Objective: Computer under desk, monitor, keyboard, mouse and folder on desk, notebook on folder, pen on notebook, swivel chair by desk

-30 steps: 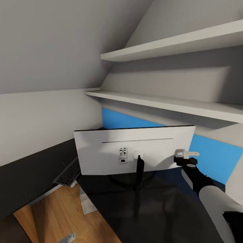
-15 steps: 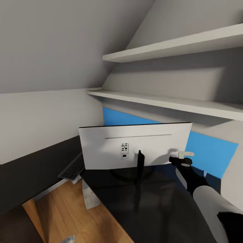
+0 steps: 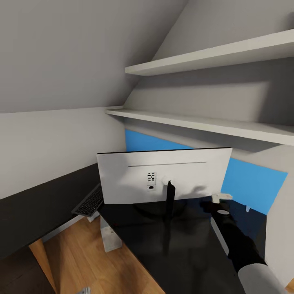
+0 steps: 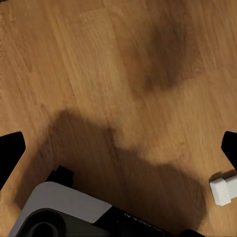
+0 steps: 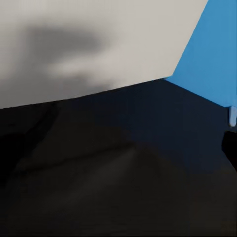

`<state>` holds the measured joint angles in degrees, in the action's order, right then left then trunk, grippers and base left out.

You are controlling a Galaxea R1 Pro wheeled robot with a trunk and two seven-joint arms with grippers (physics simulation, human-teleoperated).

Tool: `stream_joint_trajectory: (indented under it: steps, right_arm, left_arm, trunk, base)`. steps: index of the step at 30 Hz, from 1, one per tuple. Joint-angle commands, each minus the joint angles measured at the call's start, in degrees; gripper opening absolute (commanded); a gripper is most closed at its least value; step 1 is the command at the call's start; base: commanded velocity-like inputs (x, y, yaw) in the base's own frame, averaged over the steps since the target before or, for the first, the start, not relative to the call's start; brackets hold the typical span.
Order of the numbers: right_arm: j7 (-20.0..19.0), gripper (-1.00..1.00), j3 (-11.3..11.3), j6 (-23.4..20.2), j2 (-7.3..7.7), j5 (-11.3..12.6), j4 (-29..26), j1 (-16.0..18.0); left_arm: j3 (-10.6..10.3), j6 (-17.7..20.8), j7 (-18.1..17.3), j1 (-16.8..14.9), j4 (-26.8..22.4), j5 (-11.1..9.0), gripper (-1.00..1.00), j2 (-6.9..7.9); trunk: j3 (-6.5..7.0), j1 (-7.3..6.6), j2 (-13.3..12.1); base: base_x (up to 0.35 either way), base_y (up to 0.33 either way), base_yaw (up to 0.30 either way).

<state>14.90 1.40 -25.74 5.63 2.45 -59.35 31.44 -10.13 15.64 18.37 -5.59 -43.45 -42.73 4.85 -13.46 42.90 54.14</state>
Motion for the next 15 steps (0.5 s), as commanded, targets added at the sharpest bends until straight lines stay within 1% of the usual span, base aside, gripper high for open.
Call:
stream_joint_trajectory:
  steps: [1,2,4,5,7,9,10,13,14,15]
  right_arm:
    - [0.4,1.0,0.2,-0.6,-0.45,0.2,-2.1,-1.3]
    - [0.4,1.0,0.2,-0.8,-1.15,0.2,-3.8,-2.4]
    - [0.6,1.0,0.1,-1.1,-3.06,0.2,-6.8,-4.3]
    - [2.6,1.0,0.1,-1.3,-6.36,0.1,-9.9,-6.0]
    - [5.3,1.0,0.1,-1.4,-8.28,0.0,-11.0,-6.7]
    - [8.3,1.0,0.2,-1.5,-9.59,0.0,-11.6,-7.1]
    - [10.9,1.0,0.3,-1.5,-10.51,0.1,-12.0,-7.4]
    - [13.4,1.0,0.4,-1.6,-11.3,0.1,-12.3,-7.7]
    - [15.0,1.0,0.5,-1.6,-11.79,0.2,-12.4,-8.0]
    - [15.3,1.0,0.5,-1.6,-11.88,0.2,-12.4,-8.0]
  left_arm:
    - [-0.3,0.1,0.5,0.0,0.0,-0.5,1.0,0.08]
    - [-0.3,0.0,0.5,0.0,0.2,-0.6,1.0,0.06]
    - [-0.3,0.0,0.6,0.0,0.6,-0.6,1.0,0.03]
    - [-0.3,-0.3,0.7,0.0,1.2,-0.7,1.0,-0.04]
    - [-0.3,-0.7,0.8,0.0,1.5,-0.7,1.0,-0.08]
    - [-0.3,-1.0,0.9,0.0,1.7,-0.7,1.0,-0.12]
    - [-0.3,-1.2,0.9,0.0,1.8,-0.7,1.0,-0.16]
    - [-0.3,-1.3,0.7,0.0,1.9,-0.8,1.0,-0.22]
    - [-0.3,-1.4,0.7,0.0,2.0,-0.8,1.0,-0.21]
    - [-0.3,-1.4,0.7,0.0,2.0,-0.8,1.0,-0.21]
  trunk:
    - [-0.08,0.01,0.1]
    - [-0.08,0.01,0.1]
    - [-0.08,0.01,0.1]
    - [-0.08,0.01,0.1]
    - [-0.08,0.01,0.1]
    - [-0.08,0.01,0.1]
    - [-0.08,0.01,0.1]
    - [-0.08,0.01,0.1]
    - [-0.08,0.01,0.1]
    - [-0.08,0.01,0.1]
  base:
    - [-0.002,0.001,0.0]
    - [-0.001,0.001,0.0]
    - [-0.001,0.005,0.0]
    - [0.0,0.102,0.0]
    - [0.0,0.152,0.0]
    - [0.0,0.198,0.0]
    - [0.0,0.233,0.0]
    - [0.0,0.25,0.0]
    - [0.0,0.271,0.0]
    - [0.0,0.273,0.0]
